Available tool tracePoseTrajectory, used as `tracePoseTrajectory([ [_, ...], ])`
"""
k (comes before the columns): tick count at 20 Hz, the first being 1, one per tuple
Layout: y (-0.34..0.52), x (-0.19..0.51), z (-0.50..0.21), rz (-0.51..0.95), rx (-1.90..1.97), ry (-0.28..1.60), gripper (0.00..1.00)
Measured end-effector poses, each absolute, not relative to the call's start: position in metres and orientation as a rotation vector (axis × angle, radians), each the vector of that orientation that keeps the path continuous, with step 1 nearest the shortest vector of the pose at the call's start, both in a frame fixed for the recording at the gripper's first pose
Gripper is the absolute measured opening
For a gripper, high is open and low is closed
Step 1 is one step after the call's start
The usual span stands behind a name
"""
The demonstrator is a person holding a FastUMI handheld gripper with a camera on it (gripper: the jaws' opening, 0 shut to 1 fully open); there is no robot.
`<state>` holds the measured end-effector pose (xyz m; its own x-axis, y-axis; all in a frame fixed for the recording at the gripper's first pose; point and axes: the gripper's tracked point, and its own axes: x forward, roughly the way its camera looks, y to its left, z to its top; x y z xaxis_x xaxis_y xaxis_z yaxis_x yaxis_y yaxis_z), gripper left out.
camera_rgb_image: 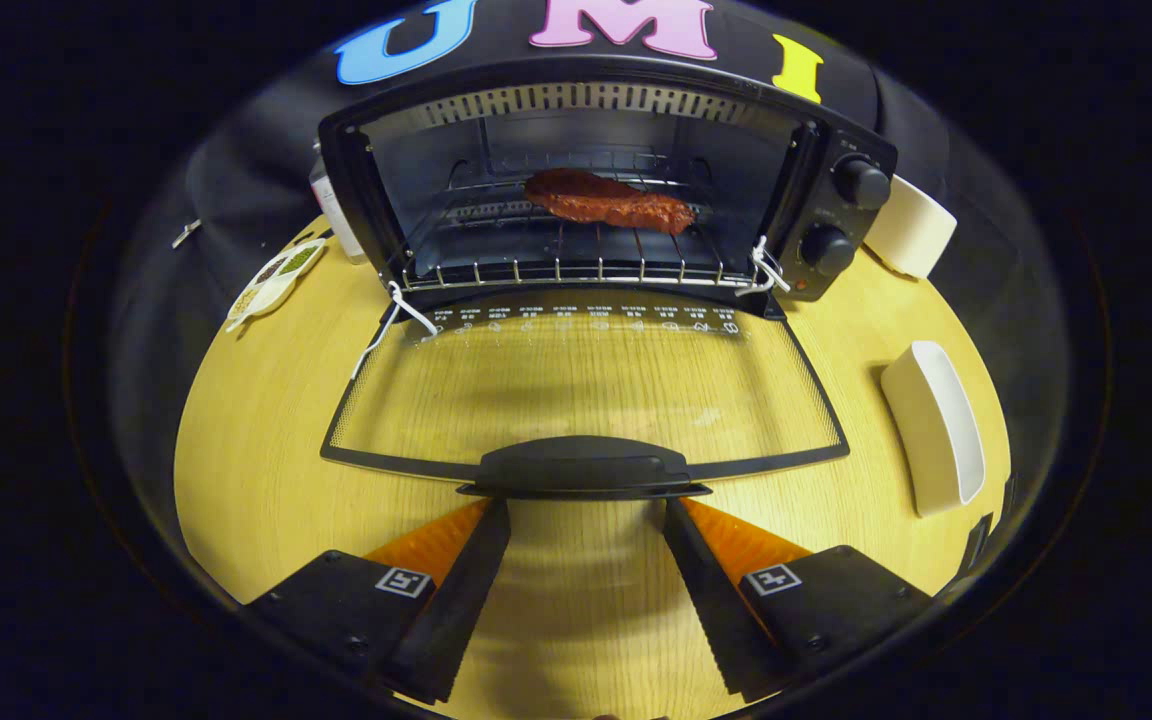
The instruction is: Open the toaster oven, put the food inside, and close the toaster oven door.
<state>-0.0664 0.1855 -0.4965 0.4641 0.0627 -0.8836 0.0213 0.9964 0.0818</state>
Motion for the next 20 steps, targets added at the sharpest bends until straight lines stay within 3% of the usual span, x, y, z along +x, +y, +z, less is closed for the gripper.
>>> tracePoseTrajectory([
  [20, 0.182, -0.058, -0.424, 0.077, 0.141, 0.888, 0.96],
])
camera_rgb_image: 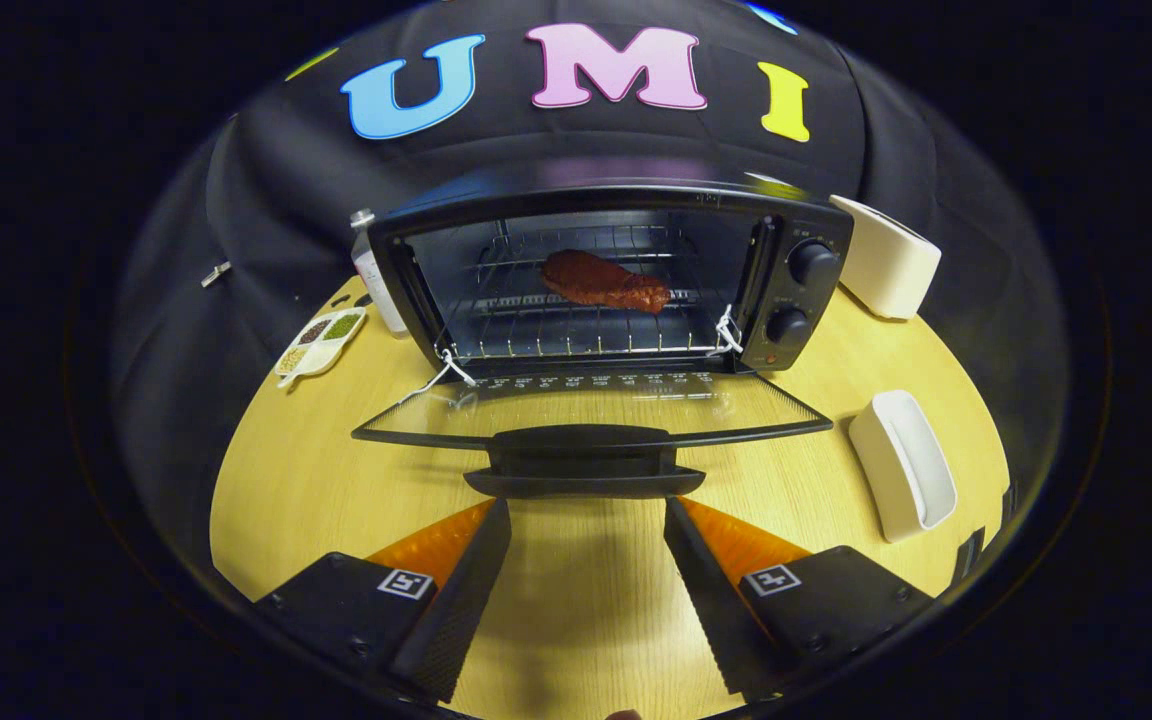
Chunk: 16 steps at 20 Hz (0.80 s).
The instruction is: Open the toaster oven, put the food inside, and close the toaster oven door.
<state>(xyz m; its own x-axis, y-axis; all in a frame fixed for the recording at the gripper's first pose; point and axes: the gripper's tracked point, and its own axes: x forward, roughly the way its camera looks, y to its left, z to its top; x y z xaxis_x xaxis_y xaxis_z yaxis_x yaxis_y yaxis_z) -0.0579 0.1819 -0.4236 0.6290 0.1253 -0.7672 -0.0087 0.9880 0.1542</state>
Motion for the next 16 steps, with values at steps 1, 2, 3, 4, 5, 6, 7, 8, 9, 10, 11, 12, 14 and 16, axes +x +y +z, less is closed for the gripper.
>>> tracePoseTrajectory([
  [1, 0.182, -0.056, -0.419, 0.079, 0.142, 0.876, 0.96],
  [2, 0.181, -0.051, -0.415, 0.08, 0.143, 0.865, 0.96],
  [3, 0.181, -0.046, -0.41, 0.081, 0.143, 0.856, 0.96],
  [4, 0.181, -0.04, -0.406, 0.083, 0.143, 0.846, 0.96],
  [5, 0.181, -0.034, -0.401, 0.085, 0.143, 0.832, 0.97],
  [6, 0.179, -0.03, -0.397, 0.088, 0.143, 0.822, 0.97],
  [7, 0.179, -0.026, -0.392, 0.09, 0.143, 0.811, 0.97],
  [8, 0.178, -0.022, -0.388, 0.093, 0.143, 0.798, 0.96],
  [9, 0.178, -0.017, -0.383, 0.096, 0.142, 0.784, 0.97],
  [10, 0.178, -0.011, -0.378, 0.1, 0.139, 0.769, 0.97],
  [11, 0.177, -0.004, -0.373, 0.104, 0.134, 0.755, 0.97],
  [12, 0.177, 0.005, -0.368, 0.108, 0.131, 0.74, 0.97],
  [14, 0.172, 0.024, -0.359, 0.111, 0.111, 0.716, 0.97],
  [16, 0.165, 0.042, -0.347, 0.106, 0.098, 0.682, 0.97],
])
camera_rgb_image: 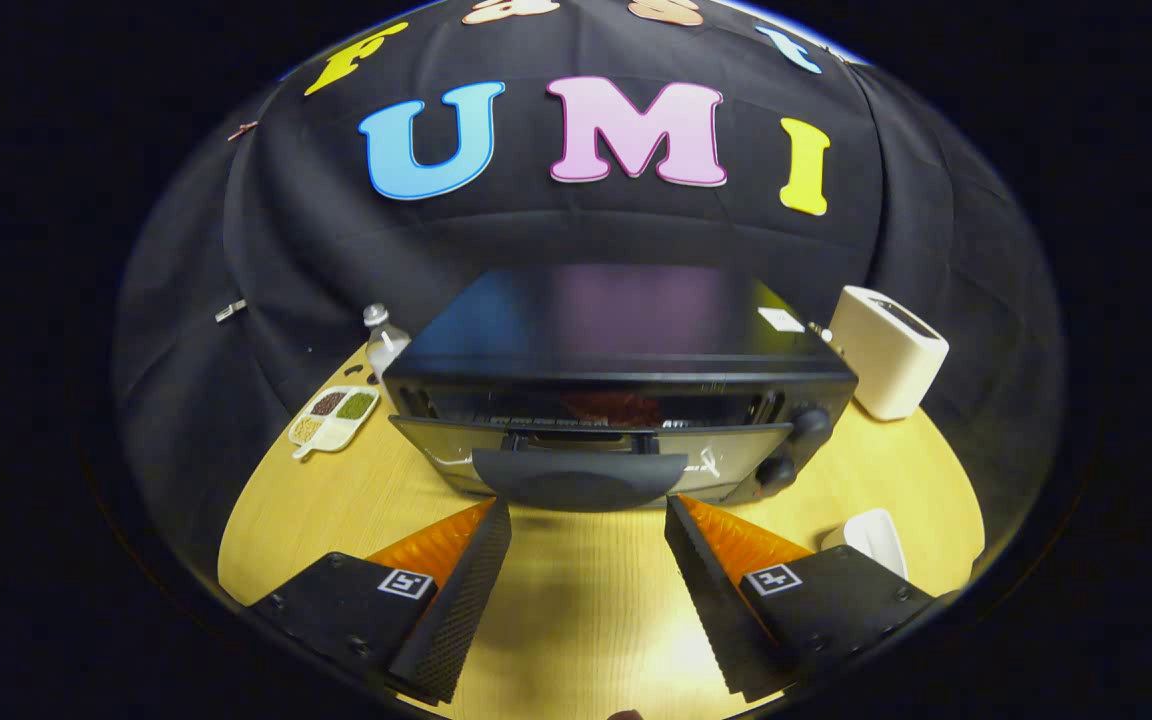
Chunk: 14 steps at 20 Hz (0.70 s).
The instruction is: Open the toaster oven, put the food inside, and close the toaster oven door.
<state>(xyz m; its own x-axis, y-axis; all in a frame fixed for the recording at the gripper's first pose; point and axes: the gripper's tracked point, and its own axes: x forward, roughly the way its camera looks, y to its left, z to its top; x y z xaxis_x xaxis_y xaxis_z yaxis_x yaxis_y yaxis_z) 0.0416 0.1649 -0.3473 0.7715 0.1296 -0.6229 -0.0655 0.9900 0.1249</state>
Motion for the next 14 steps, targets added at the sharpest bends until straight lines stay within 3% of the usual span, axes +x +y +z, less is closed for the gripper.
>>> tracePoseTrajectory([
  [14, 0.131, 0.032, -0.263, 0.11, 0.111, 0.49, 0.99],
])
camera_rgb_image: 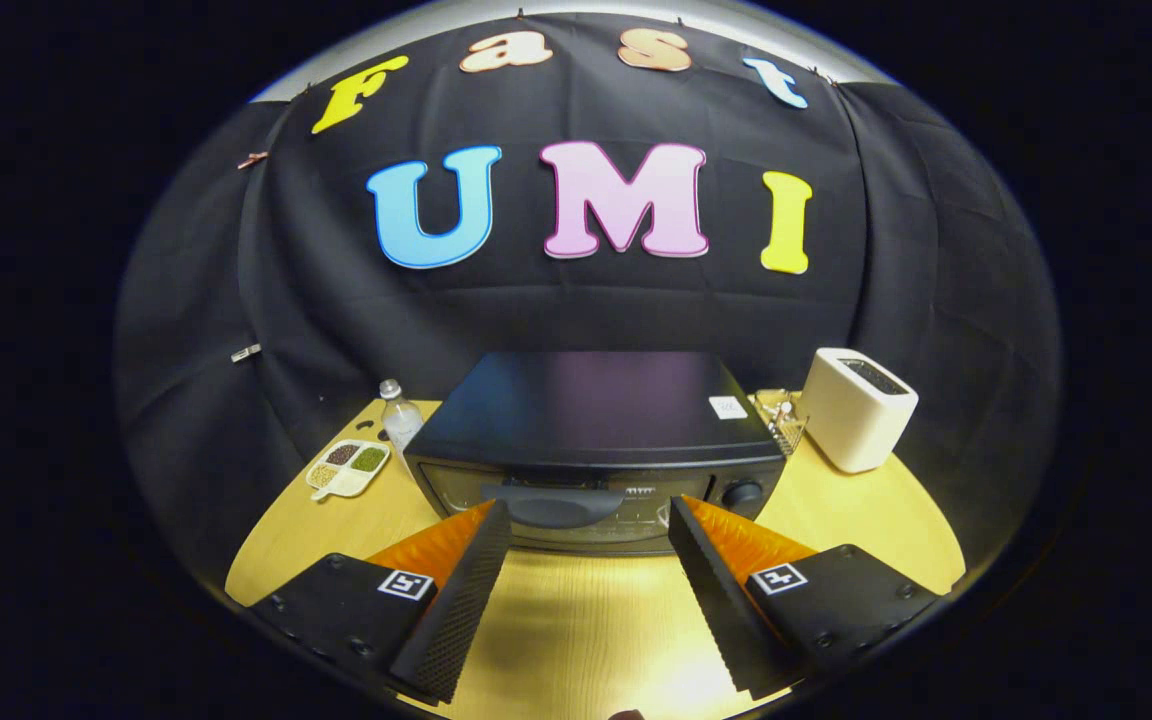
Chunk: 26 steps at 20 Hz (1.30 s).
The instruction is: Open the toaster oven, put the food inside, and close the toaster oven door.
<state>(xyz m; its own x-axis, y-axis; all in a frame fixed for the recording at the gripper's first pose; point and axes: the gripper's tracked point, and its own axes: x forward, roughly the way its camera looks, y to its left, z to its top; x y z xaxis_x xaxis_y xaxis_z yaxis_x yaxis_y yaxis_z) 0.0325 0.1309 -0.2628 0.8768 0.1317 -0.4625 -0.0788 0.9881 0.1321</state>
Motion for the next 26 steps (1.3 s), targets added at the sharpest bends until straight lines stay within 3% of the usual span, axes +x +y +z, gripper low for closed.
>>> tracePoseTrajectory([
  [14, 0.069, 0.036, -0.07, 0.031, 0.059, 0.11, 0.98],
  [26, 0.049, 0.031, -0.03, -0.013, 0.075, 0.061, 0.97],
])
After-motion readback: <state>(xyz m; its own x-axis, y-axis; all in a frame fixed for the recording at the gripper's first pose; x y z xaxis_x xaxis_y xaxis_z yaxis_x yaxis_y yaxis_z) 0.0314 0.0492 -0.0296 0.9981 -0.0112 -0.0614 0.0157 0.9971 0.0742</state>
